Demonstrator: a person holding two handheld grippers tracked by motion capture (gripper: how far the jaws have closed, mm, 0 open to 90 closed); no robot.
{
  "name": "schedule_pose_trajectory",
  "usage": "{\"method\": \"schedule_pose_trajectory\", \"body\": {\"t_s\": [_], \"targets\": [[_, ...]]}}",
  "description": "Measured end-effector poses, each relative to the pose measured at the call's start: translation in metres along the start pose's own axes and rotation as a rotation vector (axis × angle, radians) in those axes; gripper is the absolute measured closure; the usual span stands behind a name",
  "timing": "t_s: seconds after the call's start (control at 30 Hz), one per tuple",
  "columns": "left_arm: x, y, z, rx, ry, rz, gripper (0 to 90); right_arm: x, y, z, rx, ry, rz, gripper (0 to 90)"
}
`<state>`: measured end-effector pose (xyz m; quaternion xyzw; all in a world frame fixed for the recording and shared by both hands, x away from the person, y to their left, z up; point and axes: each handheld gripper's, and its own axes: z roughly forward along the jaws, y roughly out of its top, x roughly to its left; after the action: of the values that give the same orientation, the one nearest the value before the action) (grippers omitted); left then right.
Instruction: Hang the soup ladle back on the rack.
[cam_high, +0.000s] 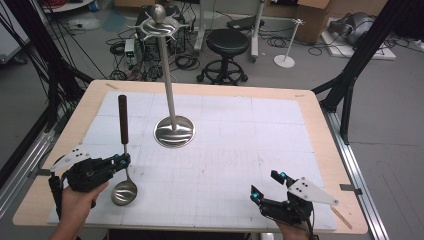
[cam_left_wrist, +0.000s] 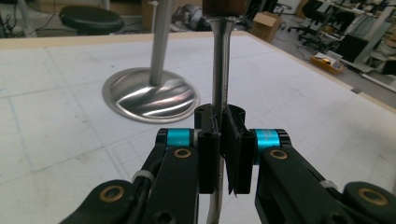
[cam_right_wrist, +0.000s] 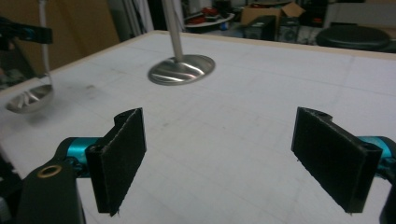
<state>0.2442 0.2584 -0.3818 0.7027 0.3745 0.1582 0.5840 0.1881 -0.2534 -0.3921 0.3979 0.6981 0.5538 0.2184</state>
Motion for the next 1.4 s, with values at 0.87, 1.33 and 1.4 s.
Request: {"method": "schedule_pose_trajectory", "body": {"t_s": [0.87, 1.33, 1.4], "targets": [[-0.062, 0.022, 0.025, -0.012, -0.172, 0.14, 84.1, 0.05, 0.093, 0.072, -0.111, 0.374, -0.075, 26.0], [-0.084, 0.029, 0.054, 0.01, -0.228, 0.174, 84.1, 0.096, 0.14, 0.111, -0.121, 0.463, -0.166, 30.5], [-0.085, 0.028, 0.055, 0.014, -0.231, 0.173, 84.1, 0.1, 0.143, 0.116, -0.124, 0.474, -0.17, 33.3]]}}
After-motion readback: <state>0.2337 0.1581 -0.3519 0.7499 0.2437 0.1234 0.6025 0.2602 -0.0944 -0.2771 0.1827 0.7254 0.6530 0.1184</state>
